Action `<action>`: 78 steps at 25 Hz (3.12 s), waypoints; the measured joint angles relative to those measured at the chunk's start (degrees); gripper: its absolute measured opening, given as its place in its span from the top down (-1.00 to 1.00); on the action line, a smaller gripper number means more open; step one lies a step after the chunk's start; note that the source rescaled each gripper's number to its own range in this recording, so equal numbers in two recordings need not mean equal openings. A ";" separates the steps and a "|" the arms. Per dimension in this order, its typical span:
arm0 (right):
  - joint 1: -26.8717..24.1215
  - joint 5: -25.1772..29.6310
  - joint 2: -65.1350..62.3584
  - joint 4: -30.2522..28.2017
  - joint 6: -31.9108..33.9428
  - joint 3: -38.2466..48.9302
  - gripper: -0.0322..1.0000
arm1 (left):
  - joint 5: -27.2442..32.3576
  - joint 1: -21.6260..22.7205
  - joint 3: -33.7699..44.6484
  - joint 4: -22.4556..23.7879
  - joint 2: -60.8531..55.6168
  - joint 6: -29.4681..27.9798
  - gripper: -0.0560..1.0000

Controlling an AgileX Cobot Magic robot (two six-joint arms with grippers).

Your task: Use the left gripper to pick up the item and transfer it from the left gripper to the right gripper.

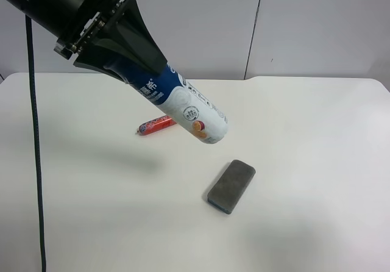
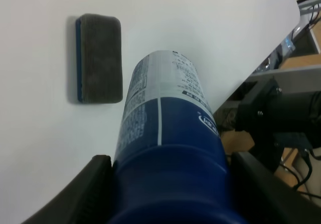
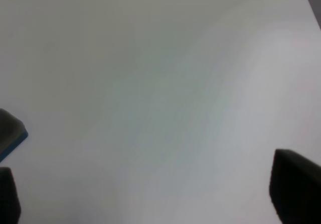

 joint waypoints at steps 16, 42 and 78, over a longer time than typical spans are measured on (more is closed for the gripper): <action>7.53 -1.46 20.38 2.15 -7.09 -7.92 -0.99 | 1.30 0.00 0.00 0.00 0.00 0.60 0.89; 41.23 -19.19 63.07 7.95 -24.25 -22.30 -0.99 | 2.49 0.00 0.00 -5.35 0.50 1.48 0.89; 41.23 -24.67 70.24 23.16 -40.78 -22.52 -0.62 | 3.91 0.00 0.00 -8.20 0.50 1.69 0.89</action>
